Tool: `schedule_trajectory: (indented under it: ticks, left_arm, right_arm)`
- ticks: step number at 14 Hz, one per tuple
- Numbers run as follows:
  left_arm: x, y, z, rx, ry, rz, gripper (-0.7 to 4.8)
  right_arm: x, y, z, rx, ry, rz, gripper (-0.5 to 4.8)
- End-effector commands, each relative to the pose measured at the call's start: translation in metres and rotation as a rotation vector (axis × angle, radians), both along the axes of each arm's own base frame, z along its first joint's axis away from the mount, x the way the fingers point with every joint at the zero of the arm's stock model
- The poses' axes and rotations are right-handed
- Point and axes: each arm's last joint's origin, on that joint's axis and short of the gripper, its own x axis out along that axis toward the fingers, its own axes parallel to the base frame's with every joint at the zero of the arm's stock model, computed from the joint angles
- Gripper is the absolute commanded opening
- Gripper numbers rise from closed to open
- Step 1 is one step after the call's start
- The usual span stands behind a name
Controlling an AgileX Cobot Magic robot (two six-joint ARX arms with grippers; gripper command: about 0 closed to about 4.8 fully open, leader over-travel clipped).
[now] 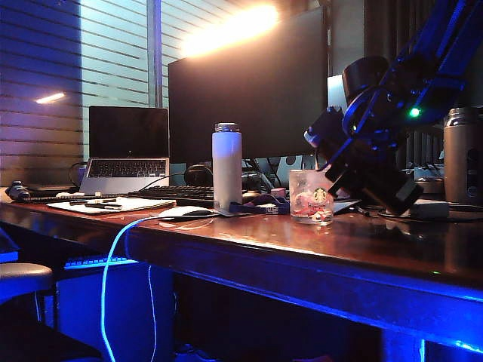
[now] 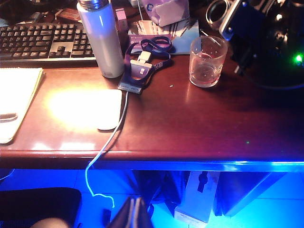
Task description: Pick up the black thermos, pour a little water from inside into the glass cup, then place the black thermos back on the table.
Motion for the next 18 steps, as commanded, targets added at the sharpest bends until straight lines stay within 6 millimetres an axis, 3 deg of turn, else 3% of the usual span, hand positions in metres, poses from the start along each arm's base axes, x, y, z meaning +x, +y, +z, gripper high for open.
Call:
schedule_trajectory:
  ticks: [1,18]
  left_arm:
    - [-0.0009,-0.0005,0.0020,-0.003,-0.011,-0.006,0.23]
    - [-0.0012,-0.0007,0.0016,-0.003,-0.005,-0.007,0.23]
  right_arm:
    - [0.0052,0.0014,0.0272,-0.007,-0.125,-0.009,-0.02]
    - [0.0051,0.0014,0.0268,-0.228,-0.073,0.027,-0.02]
